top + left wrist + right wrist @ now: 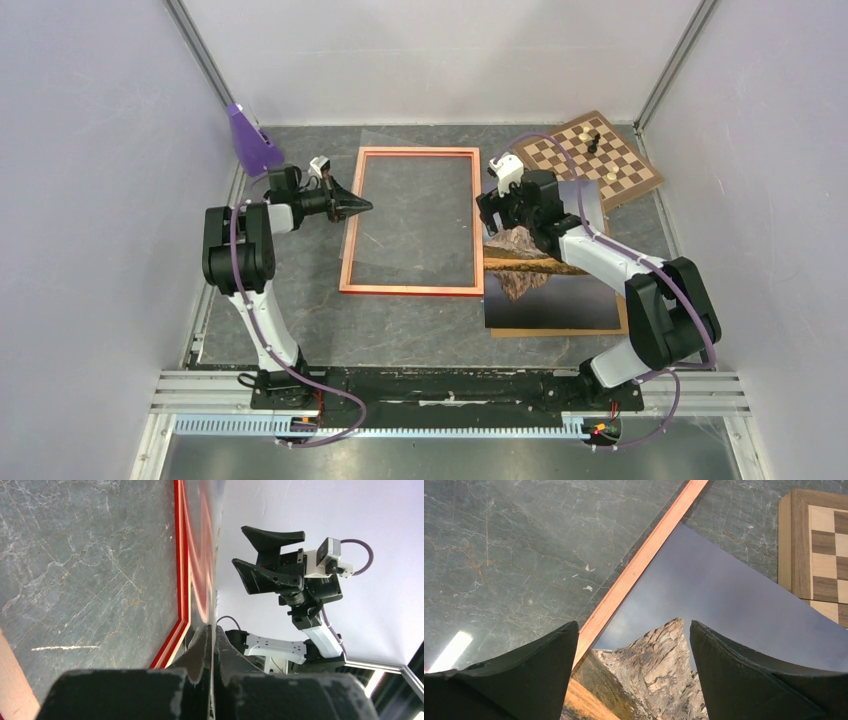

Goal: Put the photo into the frame

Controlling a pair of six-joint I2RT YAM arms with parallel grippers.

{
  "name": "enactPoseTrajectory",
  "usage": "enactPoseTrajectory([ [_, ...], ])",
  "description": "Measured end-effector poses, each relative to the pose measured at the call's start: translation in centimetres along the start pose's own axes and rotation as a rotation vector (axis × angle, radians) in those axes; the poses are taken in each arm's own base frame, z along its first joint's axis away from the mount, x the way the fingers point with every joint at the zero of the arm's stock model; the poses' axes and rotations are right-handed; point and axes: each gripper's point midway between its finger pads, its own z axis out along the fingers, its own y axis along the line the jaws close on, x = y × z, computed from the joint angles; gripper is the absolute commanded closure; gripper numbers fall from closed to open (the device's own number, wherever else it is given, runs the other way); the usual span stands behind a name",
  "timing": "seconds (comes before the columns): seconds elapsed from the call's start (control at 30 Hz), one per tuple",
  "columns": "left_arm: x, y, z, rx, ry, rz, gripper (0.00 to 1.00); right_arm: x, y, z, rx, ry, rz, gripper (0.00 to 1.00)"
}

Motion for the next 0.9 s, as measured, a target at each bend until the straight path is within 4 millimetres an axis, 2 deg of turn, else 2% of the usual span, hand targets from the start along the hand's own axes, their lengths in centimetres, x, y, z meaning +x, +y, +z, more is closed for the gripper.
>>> enactPoseTrajectory([
  [0.27,-0.9,-2.2,0.1,0.124,-0.029,-0.069,0.98,0.0,0.0,0.0,0.003,0.0,-0.001,0.15],
  [0.4,-1.3,-2.6,0.1,0.151,-0.034,-0.079,0.98,0.0,-0.1,0.0,0.004,0.0,-0.001,0.15],
  [0.6,-1.0,-0.8,0.5,0.069,-0.019,-0.09,0.98,0.0,-0.1,0.0,0.004,0.0,-0.001,0.15],
  [0.9,-1.1,0.5,0.6,-0.032,-0.009,-0.023,0.98,0.8,0.1,0.0,0.0,0.015,0.001,0.15],
])
